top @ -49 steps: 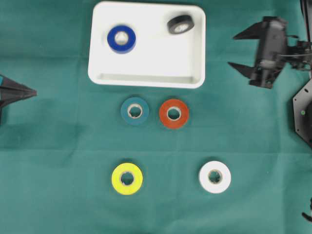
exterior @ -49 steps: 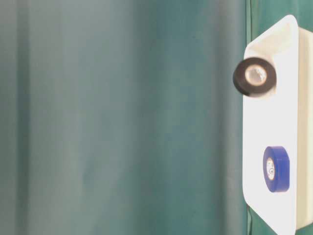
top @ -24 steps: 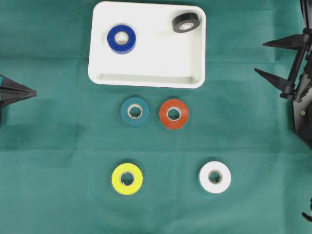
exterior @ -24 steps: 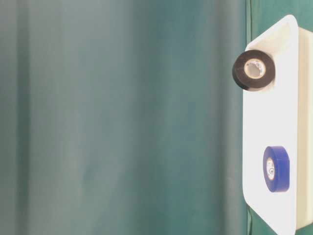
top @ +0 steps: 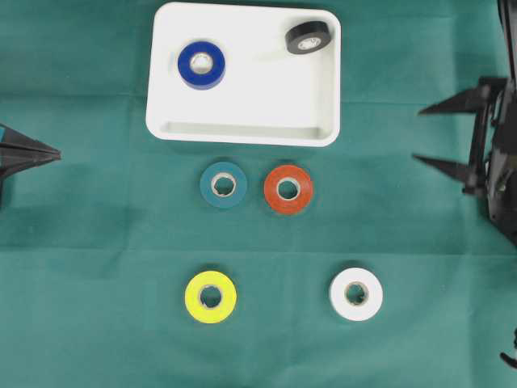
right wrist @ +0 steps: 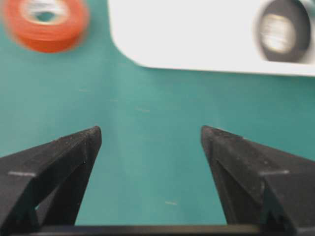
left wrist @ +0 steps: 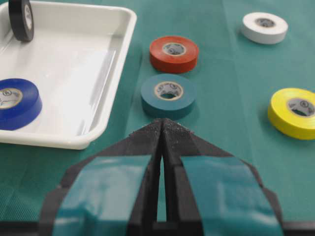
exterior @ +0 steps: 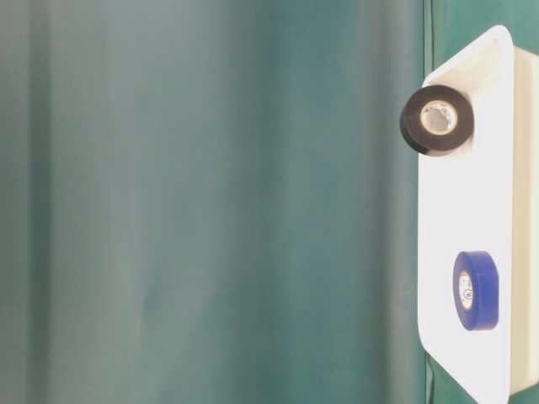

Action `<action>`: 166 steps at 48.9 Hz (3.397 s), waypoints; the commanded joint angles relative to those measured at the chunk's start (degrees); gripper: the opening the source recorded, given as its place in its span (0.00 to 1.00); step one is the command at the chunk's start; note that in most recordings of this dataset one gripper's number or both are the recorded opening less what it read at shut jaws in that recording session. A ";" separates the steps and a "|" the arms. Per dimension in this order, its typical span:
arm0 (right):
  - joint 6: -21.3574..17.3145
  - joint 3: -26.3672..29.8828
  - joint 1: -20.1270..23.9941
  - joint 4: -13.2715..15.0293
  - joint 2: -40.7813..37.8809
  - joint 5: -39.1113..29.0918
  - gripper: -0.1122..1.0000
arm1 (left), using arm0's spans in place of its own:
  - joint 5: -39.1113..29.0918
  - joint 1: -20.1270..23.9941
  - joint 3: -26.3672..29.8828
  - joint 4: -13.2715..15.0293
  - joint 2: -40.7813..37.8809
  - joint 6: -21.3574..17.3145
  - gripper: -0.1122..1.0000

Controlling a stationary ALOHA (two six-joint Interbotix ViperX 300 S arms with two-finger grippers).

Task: Put the tape into the white case with the right arm.
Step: 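Retract the right gripper to the right side, then lower the right gripper onto the orange tape roll and grasp it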

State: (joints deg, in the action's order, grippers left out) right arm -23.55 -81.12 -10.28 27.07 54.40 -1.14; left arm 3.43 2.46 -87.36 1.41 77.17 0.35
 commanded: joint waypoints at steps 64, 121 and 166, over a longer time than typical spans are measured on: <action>-0.44 19.95 11.60 0.53 -39.55 9.40 0.57 | 0.26 0.18 0.88 0.00 -0.44 0.00 0.10; -0.88 35.24 11.87 0.53 -61.44 8.70 0.57 | 0.26 0.18 0.62 0.09 -0.35 0.00 0.10; -1.14 38.41 11.87 0.53 -61.61 2.29 0.16 | 0.35 0.18 0.53 0.09 -0.26 0.00 0.10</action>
State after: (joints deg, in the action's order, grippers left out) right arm -24.79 -43.42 2.20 27.51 -8.53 1.49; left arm 3.43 2.46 -87.45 1.41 77.26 0.35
